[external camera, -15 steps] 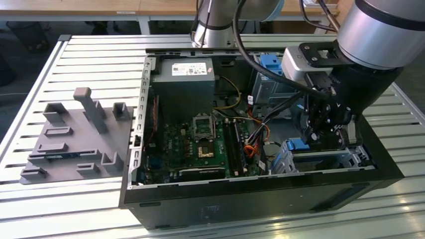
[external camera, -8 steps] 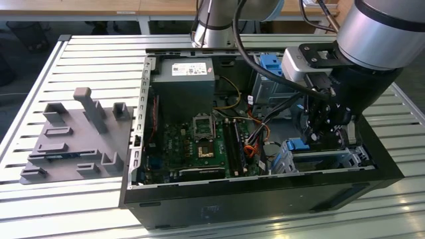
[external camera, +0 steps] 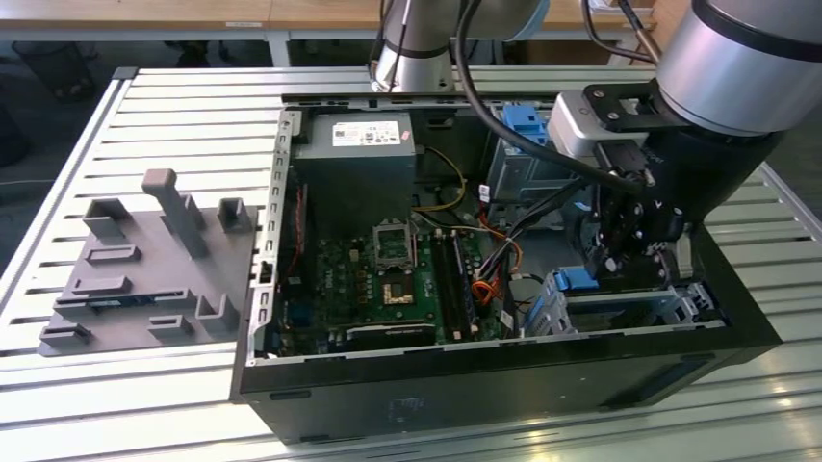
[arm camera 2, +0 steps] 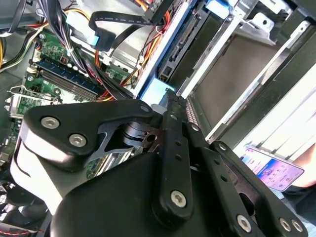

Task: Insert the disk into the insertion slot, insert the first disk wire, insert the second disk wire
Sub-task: 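Insert the first disk wire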

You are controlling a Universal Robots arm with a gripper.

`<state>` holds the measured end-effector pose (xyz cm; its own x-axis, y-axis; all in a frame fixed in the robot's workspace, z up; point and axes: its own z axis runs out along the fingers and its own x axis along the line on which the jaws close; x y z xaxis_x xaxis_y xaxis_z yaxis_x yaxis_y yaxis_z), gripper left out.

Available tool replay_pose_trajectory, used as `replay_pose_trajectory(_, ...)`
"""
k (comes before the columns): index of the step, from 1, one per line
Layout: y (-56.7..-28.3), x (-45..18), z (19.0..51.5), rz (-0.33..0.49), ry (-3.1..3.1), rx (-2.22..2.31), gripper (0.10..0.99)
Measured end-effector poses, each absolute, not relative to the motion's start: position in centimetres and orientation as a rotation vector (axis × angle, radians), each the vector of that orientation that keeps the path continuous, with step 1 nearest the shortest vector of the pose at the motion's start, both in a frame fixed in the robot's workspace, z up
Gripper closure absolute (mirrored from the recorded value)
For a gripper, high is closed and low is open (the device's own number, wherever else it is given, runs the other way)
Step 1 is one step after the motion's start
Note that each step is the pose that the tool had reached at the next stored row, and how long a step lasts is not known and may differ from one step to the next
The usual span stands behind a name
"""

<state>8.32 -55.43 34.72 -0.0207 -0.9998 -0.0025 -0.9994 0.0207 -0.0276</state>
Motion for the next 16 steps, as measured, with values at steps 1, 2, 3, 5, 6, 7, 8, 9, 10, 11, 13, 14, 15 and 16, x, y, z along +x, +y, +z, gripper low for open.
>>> replay_pose_trajectory(1, -55.4, 8.4, 34.7, -0.028, 2.229, -2.183, 0.980)
replay_pose_trajectory(2, -55.4, 8.6, 34.7, -0.028, 2.229, -2.183, 0.980)
replay_pose_trajectory(3, -55.4, 8.7, 34.7, -0.028, 2.229, -2.184, 0.980)
replay_pose_trajectory(5, -55.4, 9.2, 34.7, -0.027, 2.230, -2.184, 0.980)
replay_pose_trajectory(6, -55.4, 9.4, 34.7, -0.027, 2.230, -2.184, 0.980)
replay_pose_trajectory(7, -55.4, 9.6, 34.7, -0.026, 2.230, -2.184, 0.980)
replay_pose_trajectory(8, -55.4, 9.9, 34.7, -0.026, 2.230, -2.184, 0.980)
replay_pose_trajectory(9, -55.4, 10.1, 34.7, -0.025, 2.231, -2.185, 0.980)
replay_pose_trajectory(10, -55.4, 10.4, 34.7, -0.025, 2.231, -2.185, 0.980)
replay_pose_trajectory(11, -55.4, 10.7, 34.7, -0.024, 2.231, -2.185, 0.980)
replay_pose_trajectory(13, -55.4, 11.2, 34.7, -0.022, 2.232, -2.186, 0.980)
replay_pose_trajectory(14, -55.4, 11.4, 34.7, -0.021, 2.232, -2.187, 0.980)
replay_pose_trajectory(15, -55.4, 11.5, 34.7, -0.021, 2.232, -2.187, 0.980)
replay_pose_trajectory(16, -55.4, 11.5, 34.7, -0.020, 2.233, -2.187, 0.980)
